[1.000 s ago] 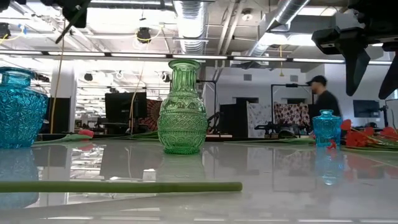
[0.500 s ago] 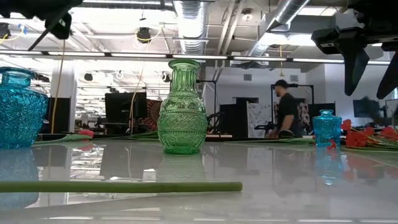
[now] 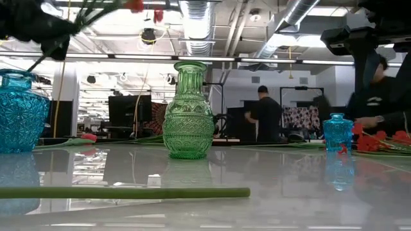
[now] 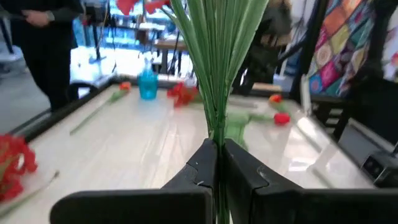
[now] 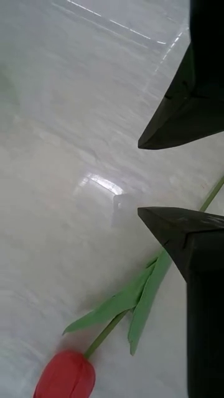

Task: Sort flowers into vase by color
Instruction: Put the bottom red flowers into the left blue vase

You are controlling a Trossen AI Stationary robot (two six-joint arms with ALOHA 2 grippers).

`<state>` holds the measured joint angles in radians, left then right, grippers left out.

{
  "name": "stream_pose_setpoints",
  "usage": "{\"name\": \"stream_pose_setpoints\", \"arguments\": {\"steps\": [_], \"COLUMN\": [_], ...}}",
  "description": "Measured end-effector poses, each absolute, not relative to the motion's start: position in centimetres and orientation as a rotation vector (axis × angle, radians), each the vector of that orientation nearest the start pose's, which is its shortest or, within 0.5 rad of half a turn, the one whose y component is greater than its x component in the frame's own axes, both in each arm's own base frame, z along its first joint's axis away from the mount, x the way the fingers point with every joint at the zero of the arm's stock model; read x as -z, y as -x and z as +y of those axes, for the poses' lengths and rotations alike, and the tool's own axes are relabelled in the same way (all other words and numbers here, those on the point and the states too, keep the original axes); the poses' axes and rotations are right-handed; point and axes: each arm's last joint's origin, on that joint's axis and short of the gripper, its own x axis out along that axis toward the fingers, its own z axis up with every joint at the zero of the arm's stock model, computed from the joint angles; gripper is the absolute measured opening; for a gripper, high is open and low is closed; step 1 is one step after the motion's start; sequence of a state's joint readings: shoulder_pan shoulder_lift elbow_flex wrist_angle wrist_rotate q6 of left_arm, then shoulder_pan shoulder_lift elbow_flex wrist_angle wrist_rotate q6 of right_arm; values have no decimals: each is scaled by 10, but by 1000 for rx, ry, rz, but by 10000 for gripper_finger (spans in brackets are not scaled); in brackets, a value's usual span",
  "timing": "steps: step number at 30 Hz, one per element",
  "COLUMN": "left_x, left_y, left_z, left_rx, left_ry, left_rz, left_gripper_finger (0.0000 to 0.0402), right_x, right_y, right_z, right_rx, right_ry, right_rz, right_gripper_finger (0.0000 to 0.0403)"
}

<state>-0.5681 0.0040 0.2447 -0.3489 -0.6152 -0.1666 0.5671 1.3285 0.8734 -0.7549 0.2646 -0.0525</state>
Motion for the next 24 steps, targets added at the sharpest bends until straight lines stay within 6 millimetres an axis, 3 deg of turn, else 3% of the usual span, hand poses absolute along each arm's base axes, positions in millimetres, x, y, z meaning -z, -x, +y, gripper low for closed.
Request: {"name": "stream_pose_setpoints", "arguments": {"steps": [24], "left_x": [-216], "left_y": [-67], "left_z": [-23], "left_rx": [-56], "left_ry": [120], "left_rz": [76], "left_gripper_finger": [2], "right_x": [-216], "right_y": [-204], "right_z": [121], "right_rx": [-299], "right_ry": [544], "right_rz": [1105], "right_gripper_finger": [187]}}
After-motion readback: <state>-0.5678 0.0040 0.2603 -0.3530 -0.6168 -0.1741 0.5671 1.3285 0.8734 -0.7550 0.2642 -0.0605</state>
